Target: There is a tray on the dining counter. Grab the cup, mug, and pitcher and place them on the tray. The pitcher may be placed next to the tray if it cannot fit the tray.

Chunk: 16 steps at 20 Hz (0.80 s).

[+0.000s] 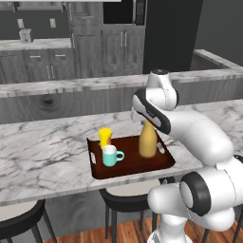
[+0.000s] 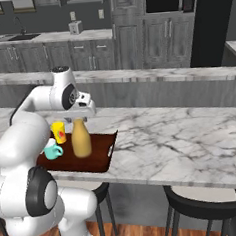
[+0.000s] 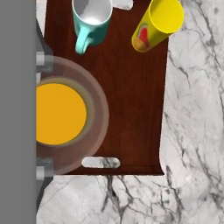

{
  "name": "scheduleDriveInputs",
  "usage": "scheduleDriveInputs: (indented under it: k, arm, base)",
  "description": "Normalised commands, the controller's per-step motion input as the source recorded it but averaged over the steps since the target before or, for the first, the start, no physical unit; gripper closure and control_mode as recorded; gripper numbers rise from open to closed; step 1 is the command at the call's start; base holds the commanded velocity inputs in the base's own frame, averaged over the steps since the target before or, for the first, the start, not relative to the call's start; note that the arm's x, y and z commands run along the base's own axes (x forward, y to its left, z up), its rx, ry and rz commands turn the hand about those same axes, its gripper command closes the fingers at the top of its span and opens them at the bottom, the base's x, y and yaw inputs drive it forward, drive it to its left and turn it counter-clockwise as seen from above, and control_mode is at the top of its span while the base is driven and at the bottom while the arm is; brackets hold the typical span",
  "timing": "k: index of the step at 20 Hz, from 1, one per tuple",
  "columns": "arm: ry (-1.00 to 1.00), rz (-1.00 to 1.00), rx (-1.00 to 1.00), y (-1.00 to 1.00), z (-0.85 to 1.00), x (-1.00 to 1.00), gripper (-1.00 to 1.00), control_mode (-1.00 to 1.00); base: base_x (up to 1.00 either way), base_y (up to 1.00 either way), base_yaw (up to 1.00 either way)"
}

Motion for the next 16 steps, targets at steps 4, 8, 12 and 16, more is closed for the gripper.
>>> scheduleDriveInputs:
  k: [4, 8, 12, 16]
  arm:
    - [0.00, 0.00, 0.00, 0.00, -0.14, 0.03, 1.00, -1.00]
    - [0.00, 0.00, 0.00, 0.00, -0.15, 0.03, 1.00, -1.00]
    - [0.00, 0.00, 0.00, 0.00, -0.15, 0.02, 1.00, -1.00]
    - [0.00, 0.00, 0.00, 0.00, -0.15, 0.00, 1.00, -1.00]
  base:
    - [0.00, 0.00, 0.00]
    - [0.00, 0.00, 0.00]
    - [0.00, 0.00, 0.00]
    - [0.00, 0.00, 0.00]
